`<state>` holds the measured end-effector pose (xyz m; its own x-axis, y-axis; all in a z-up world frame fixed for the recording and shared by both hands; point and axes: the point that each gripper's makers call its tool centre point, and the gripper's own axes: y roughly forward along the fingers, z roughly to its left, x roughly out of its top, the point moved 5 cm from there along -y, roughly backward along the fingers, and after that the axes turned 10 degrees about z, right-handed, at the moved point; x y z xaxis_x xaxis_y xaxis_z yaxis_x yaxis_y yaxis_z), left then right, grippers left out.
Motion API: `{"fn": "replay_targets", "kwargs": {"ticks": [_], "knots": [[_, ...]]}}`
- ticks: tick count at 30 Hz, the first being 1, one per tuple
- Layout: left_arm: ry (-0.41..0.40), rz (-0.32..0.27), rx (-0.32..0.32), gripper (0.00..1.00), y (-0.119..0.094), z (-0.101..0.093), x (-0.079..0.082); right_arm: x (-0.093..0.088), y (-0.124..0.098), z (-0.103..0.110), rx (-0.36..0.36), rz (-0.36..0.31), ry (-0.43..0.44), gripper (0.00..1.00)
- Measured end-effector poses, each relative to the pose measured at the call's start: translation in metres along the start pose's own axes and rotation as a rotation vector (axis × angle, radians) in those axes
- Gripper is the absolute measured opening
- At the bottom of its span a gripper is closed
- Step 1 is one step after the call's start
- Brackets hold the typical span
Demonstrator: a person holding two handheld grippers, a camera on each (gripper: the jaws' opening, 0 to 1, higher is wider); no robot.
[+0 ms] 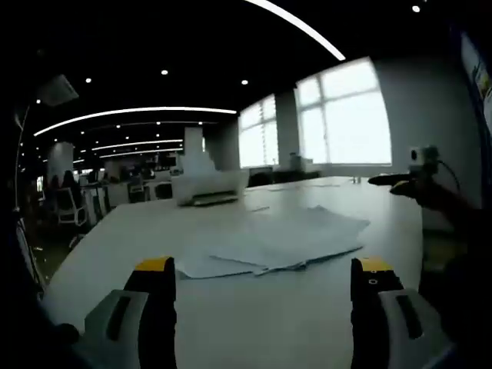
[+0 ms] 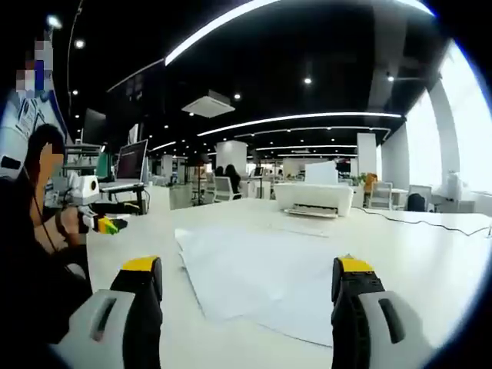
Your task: Organize the stack of printing papers by aligning and flattening the scattered papers on the table
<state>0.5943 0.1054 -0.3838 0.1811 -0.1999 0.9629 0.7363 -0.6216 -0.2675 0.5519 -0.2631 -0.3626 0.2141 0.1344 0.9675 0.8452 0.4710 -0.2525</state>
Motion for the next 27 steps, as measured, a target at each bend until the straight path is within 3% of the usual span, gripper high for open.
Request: {"fn": "replay_targets", "kwargs": {"ticks": [27], "knots": [[-0.005, -0.01, -0.038, 0.97, 0.01, -0.011, -0.009, 0.0, 0.01, 0.0, 0.001, -0.01, 0.011, 0.86]]}}
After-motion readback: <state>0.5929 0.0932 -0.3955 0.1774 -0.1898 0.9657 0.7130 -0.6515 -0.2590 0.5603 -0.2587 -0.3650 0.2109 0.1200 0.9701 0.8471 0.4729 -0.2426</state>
